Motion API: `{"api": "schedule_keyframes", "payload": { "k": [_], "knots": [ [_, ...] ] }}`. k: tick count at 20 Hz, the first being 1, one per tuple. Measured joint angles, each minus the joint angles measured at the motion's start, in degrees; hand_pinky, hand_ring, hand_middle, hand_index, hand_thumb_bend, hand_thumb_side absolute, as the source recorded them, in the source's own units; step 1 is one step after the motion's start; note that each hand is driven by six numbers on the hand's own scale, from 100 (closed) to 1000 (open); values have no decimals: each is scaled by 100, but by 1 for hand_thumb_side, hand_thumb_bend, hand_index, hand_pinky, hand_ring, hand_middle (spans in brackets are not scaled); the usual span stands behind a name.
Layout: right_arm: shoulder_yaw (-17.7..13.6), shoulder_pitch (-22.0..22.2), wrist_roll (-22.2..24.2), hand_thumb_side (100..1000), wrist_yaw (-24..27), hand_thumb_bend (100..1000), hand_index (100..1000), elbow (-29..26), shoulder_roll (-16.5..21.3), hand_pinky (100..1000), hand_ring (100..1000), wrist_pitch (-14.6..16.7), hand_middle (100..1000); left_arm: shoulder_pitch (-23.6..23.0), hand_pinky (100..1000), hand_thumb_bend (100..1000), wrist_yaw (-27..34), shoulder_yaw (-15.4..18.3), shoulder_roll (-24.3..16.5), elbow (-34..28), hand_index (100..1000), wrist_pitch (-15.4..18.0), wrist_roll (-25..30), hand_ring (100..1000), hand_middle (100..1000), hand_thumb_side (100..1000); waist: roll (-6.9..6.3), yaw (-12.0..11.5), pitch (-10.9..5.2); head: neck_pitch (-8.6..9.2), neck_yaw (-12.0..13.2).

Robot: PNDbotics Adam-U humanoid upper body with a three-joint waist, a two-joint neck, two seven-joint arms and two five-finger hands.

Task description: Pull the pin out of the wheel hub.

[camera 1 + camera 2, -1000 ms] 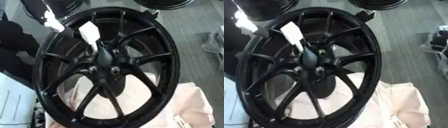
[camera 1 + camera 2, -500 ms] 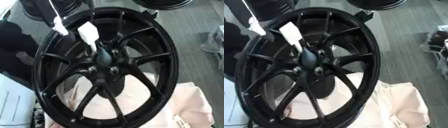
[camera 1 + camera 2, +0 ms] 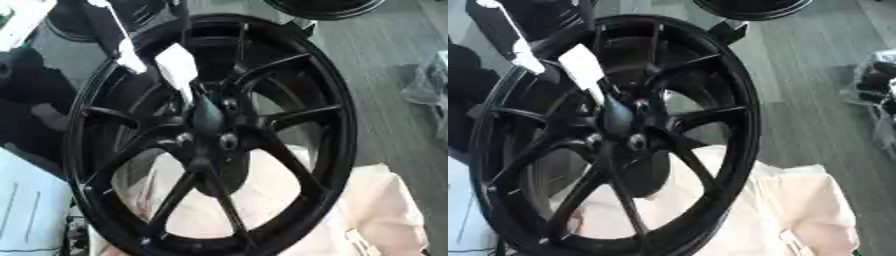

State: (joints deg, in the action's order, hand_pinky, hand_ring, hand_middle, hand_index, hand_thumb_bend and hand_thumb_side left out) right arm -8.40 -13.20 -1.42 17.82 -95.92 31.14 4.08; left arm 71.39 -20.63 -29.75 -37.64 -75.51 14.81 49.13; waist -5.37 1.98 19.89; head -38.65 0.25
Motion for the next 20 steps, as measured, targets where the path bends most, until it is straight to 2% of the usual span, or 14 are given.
{"api": "schedule_keyframes", "payload": {
  "k": [9,12,20],
  "knots": [
    [8,-37,21,666,-1,100,787,8,1,783,740,-21,658,24,828,558,-77,-76,95,161,777,58,-58,815,750,254,-13,27,-11,-4,25],
    [33,-39,23,667,-18,100,787,34,1,782,740,-24,658,24,822,498,-18,-99,111,176,747,62,-61,810,739,211,-15,28,-11,-5,32],
    [36,-39,21,668,-65,100,787,36,2,782,741,-31,659,23,810,448,288,-190,138,185,706,44,-44,797,722,154,-23,34,-11,-23,65]
  ]
}}
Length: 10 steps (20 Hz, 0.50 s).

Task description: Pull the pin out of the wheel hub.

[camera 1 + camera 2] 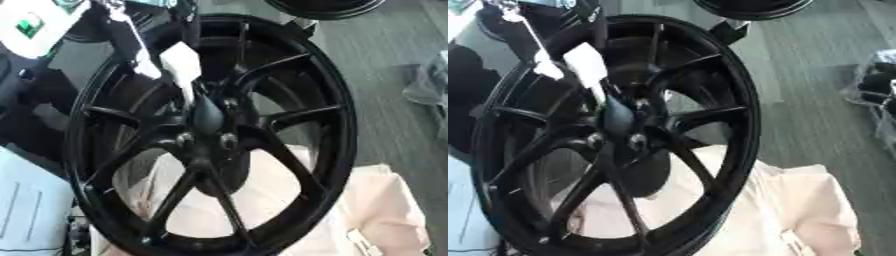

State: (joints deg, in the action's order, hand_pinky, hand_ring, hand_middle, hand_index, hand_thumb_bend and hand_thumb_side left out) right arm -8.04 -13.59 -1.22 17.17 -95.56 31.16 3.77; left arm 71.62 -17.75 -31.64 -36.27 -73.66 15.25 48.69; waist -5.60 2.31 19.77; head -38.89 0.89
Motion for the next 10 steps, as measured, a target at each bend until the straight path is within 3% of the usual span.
{"api": "schedule_keyframes", "payload": {
  "k": [4,7,9,10],
  "knots": [
    [1,1,12,671,-24,100,787,0,1,782,741,-16,659,0,804,442,91,-18,0,-18,677,-23,23,785,706,128,0,0,0,-28,5],
    [3,1,19,672,-35,100,787,0,2,782,741,-32,658,-1,787,391,118,-30,0,-46,558,-41,41,746,644,100,-2,0,0,-30,6],
    [4,2,21,672,-38,100,787,0,7,782,741,-38,658,-2,787,391,123,-32,0,-53,558,-47,47,746,644,100,-4,0,0,-31,7],
    [4,2,22,672,-39,100,787,0,12,782,741,-41,659,-2,775,355,126,-32,0,-54,464,-50,50,724,606,100,-5,0,0,-31,7]
  ]
}}
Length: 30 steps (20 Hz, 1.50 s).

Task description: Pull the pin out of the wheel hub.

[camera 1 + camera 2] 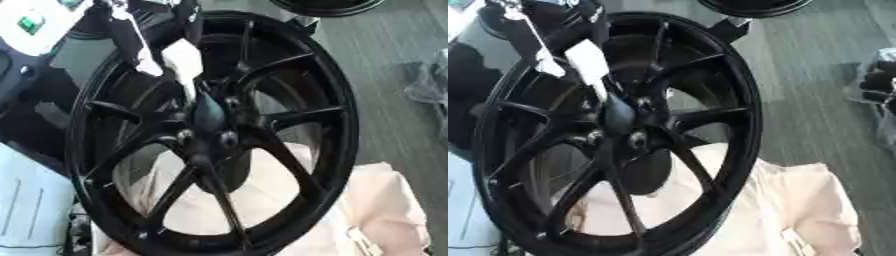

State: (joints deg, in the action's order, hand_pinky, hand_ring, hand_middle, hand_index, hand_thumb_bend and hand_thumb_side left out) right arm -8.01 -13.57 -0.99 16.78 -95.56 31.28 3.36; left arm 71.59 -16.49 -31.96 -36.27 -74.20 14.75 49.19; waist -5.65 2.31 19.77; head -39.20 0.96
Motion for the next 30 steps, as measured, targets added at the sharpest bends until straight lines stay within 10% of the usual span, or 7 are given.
{"api": "schedule_keyframes", "payload": {
  "k": [7,18,30],
  "knots": [
    [28,2,13,673,-11,100,788,0,22,782,741,-15,659,-3,741,310,46,32,-1,-59,277,-16,16,668,522,100,-1,-9,0,-9,18],
    [27,29,14,671,-18,100,788,0,23,782,742,-19,660,1,721,276,110,322,-58,-252,235,-46,46,654,505,100,6,-61,-3,-54,16],
    [-124,206,-128,669,-45,100,788,3,59,783,743,18,660,-1089,708,245,1143,2005,-1412,-859,228,-745,-726,646,493,100,3,-345,-19,-102,-290]
  ]
}}
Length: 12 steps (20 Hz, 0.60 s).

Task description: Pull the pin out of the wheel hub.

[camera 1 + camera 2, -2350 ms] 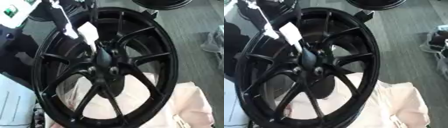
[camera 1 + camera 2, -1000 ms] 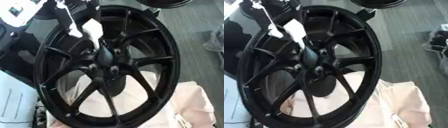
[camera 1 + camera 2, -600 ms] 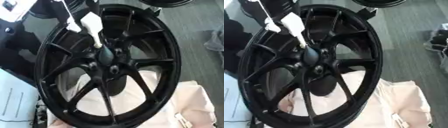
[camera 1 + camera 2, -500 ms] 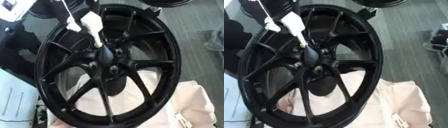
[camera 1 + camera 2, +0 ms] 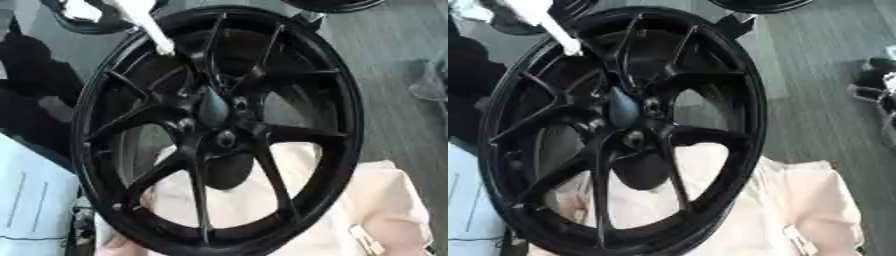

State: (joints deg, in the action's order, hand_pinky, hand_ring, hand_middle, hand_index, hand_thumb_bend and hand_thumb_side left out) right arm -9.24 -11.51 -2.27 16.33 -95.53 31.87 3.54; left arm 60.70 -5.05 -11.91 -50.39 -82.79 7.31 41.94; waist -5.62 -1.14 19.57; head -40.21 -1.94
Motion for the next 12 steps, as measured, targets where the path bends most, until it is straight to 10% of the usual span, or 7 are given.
{"api": "schedule_keyframes", "payload": {
  "k": [12],
  "knots": [
    [-136,60,-135,664,-47,100,788,0,63,783,744,34,661,-1816,705,260,-106,1840,-1118,1079,279,-677,-642,642,504,100,-8,-137,36,55,-179]
  ]
}}
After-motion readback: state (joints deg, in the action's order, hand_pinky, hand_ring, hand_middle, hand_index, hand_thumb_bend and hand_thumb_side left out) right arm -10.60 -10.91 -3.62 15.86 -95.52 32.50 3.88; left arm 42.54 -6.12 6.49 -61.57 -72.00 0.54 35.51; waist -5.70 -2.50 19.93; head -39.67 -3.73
